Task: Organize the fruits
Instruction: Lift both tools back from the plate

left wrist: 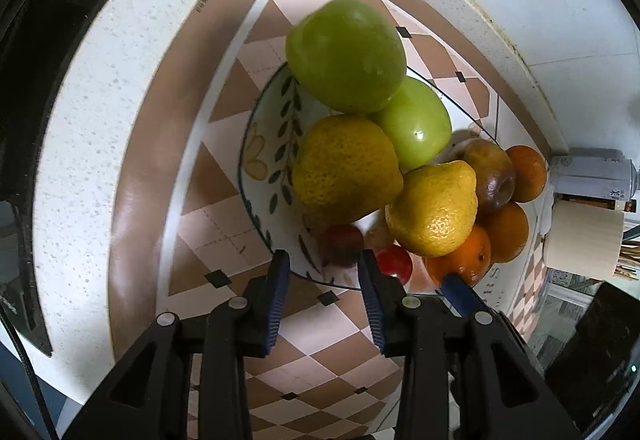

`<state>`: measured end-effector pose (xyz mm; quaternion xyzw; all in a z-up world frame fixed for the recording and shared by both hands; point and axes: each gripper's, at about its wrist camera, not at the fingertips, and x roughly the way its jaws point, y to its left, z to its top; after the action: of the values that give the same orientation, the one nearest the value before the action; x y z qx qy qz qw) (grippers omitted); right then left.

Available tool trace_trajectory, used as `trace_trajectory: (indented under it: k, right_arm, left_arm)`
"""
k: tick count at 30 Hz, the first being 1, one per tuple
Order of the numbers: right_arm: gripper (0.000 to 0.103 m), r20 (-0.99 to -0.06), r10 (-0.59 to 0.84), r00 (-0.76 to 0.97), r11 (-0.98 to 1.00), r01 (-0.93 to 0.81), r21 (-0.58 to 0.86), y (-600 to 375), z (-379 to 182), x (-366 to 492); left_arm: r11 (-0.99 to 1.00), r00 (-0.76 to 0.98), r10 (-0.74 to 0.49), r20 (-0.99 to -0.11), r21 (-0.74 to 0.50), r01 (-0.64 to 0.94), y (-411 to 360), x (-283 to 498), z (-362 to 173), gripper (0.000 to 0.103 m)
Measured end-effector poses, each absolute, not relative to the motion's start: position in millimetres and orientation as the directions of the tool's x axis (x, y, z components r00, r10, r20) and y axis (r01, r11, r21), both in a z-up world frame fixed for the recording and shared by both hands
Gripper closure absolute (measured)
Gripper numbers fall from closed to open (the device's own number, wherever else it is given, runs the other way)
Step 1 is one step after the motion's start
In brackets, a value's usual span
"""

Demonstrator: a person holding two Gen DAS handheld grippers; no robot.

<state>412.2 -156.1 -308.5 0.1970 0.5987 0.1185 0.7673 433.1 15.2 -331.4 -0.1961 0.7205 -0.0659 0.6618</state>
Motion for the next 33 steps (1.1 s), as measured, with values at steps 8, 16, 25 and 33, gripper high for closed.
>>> trace_trajectory:
  k: [8,16,25,33]
  right_arm:
    - [0.009,-0.932,0.199,0.303,0.962,0.123,0.246,-186.2,-269.9,375.4]
    - [0.008,-0.925,0.067,0.373,0.978,0.158,0.135,-200.8,-226.5,337.6]
    - [0.008,-0.879,-0.004,0.477,0.983,0.164,0.084,-187.0,-166.9,277.3]
    - [0.008,-0.824,-0.018,0.566,0.984,0.158,0.087,-181.3,-109.6,203.1]
  left_arm:
    - [0.970,0.068,-0.229,-0.971,-0.233,-0.066,20.1,414.0,-292.5,0.018]
    - [0.996,0.211,-0.094,-0.973,-0.091,0.024,31.8,372.9,-250.1,0.005]
    - [0.998,0.382,-0.051,-0.923,-0.029,0.063,29.3,306.4,-188.5,0.005]
    - [0.996,0.494,-0.062,-0.867,-0.020,0.089,29.5,243.5,-138.7,0.005]
